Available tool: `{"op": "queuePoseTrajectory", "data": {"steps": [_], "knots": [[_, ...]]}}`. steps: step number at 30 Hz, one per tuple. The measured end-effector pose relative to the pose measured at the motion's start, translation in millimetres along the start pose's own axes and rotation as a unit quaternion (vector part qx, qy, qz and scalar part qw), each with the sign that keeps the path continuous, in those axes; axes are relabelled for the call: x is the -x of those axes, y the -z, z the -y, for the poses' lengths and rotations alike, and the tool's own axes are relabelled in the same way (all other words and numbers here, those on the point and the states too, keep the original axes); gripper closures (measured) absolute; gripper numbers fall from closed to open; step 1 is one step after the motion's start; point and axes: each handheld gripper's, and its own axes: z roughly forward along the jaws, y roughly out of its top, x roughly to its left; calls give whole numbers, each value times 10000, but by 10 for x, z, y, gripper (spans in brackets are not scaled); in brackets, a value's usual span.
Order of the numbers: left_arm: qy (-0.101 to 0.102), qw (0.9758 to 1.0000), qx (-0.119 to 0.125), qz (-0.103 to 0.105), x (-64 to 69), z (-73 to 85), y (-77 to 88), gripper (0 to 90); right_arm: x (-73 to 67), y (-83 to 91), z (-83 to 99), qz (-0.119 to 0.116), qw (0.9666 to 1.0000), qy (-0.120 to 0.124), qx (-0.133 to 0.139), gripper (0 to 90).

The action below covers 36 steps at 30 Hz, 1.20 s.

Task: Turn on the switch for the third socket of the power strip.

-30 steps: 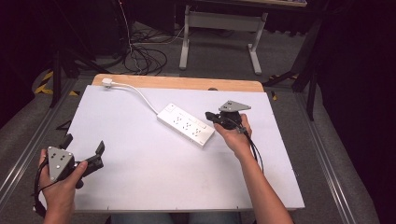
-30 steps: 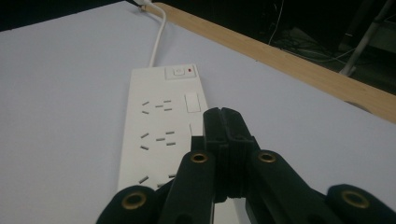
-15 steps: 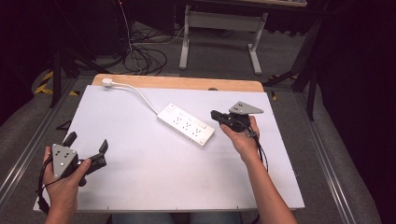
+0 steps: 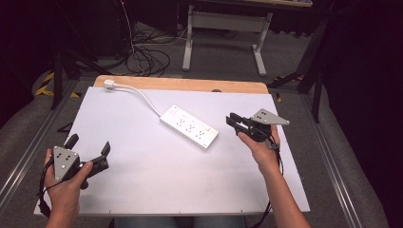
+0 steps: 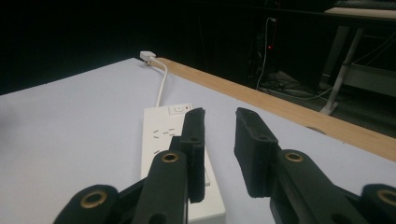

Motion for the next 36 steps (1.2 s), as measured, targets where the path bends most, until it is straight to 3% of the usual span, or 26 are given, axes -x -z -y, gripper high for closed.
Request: {"op": "queuePoseTrajectory", "data": {"steps": [9,21,25,28,30,36], "knots": [[26,10000,12,7,3,0,-9,22,112,202,92,211,9997,-93,106,597],[43,10000,14,6,8,-4,-5,23,102,452,264,307,9989,-209,276,501],[40,10000,14,7,10,-5,-4,22,115,504,307,406,9975,-337,478,369],[49,10000,23,2,4,-3,-9,22,134,500,349,550,9952,-556,593,140],[54,10000,26,3,2,-4,-6,22,140,477,372,526,9947,-667,584,50],[71,10000,30,2,-2,-4,-3,22,92,461,388,471,9952,-528,677,27]]}}
